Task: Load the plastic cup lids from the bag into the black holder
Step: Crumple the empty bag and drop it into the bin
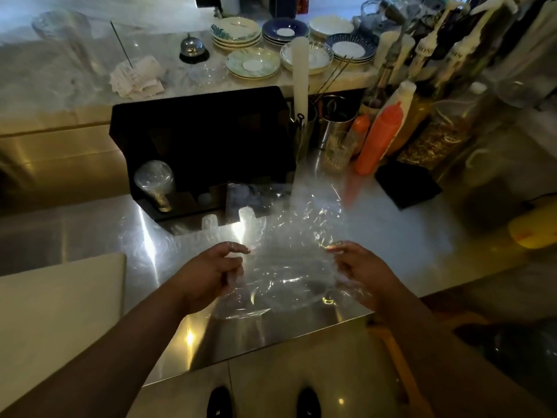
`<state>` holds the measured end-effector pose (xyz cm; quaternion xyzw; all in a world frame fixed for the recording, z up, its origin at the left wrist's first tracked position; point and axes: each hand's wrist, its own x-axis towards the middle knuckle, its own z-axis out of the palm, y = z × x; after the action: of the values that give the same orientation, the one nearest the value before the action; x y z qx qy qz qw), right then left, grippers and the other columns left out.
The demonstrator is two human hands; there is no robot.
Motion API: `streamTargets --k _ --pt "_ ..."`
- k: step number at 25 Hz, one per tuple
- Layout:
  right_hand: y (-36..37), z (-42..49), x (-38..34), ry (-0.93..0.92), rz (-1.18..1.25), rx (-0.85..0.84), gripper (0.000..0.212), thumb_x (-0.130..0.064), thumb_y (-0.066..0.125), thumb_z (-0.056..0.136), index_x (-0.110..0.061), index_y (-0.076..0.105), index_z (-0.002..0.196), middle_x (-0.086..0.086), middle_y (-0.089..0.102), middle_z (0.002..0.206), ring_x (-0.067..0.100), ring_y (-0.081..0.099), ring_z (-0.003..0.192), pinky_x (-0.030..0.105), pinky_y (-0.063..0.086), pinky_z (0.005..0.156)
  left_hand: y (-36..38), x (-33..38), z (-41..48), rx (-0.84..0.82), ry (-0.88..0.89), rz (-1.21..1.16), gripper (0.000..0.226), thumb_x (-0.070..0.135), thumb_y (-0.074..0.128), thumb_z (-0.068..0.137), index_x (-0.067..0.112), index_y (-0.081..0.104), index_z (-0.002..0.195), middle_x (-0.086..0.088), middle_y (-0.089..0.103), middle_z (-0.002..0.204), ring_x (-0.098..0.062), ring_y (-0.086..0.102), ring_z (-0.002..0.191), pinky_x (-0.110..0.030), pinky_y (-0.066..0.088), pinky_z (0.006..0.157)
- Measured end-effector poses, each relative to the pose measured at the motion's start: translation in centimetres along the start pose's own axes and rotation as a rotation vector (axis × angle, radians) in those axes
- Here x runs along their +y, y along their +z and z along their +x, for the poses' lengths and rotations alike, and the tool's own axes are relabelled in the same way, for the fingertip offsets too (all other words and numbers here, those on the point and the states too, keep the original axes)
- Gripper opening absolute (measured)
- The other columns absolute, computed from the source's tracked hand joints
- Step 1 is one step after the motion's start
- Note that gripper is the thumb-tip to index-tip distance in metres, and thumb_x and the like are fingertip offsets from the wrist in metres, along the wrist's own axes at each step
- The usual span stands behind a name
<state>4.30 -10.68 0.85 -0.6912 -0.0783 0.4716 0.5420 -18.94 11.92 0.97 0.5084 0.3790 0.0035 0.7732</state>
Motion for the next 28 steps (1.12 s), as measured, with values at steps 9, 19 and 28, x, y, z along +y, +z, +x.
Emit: streamTargets --k 9,19,28 --pt "-4.2 -4.6 -2.0 -0.082 -0.16 0.205 0.041 -0.018 0.048 0.103 -0.013 0.078 0.077 0.016 0.078 0.093 0.037 0.075 0.085 0.037 0.061 0.074 2.8 2.7 1.9 0.233 0.327 0.606 0.04 0.012 0.058 0.1 0.049 0.072 0.099 0.018 0.071 0.11 -0.002 0.065 0.09 -0.018 0.049 0.072" --pt "-9.5 -13.6 -0.6 -0.505 -0.646 0.577 0.06 -0.027 0.067 0.096 -0.036 0.039 0.148 -0.005 0.065 0.119 0.0 0.063 0.075 0.016 0.051 0.066 22.4 2.1 4.3 -0.284 0.486 1.074 0.009 0.032 0.077 0.088 0.028 0.072 0.094 0.005 0.077 0.09 -0.016 0.073 0.081 -0.035 0.059 0.068" --pt "-18.0 -18.6 6.9 -0.055 0.308 0.268 0.031 -0.055 0.069 0.083 -0.036 0.076 0.107 -0.003 0.078 0.112 0.016 0.076 0.095 0.026 0.061 0.065 32.3 -0.3 3.0 -0.463 -0.038 0.233 0.018 0.022 0.07 0.096 0.008 0.071 0.109 -0.011 0.078 0.101 -0.03 0.076 0.094 -0.042 0.062 0.079"
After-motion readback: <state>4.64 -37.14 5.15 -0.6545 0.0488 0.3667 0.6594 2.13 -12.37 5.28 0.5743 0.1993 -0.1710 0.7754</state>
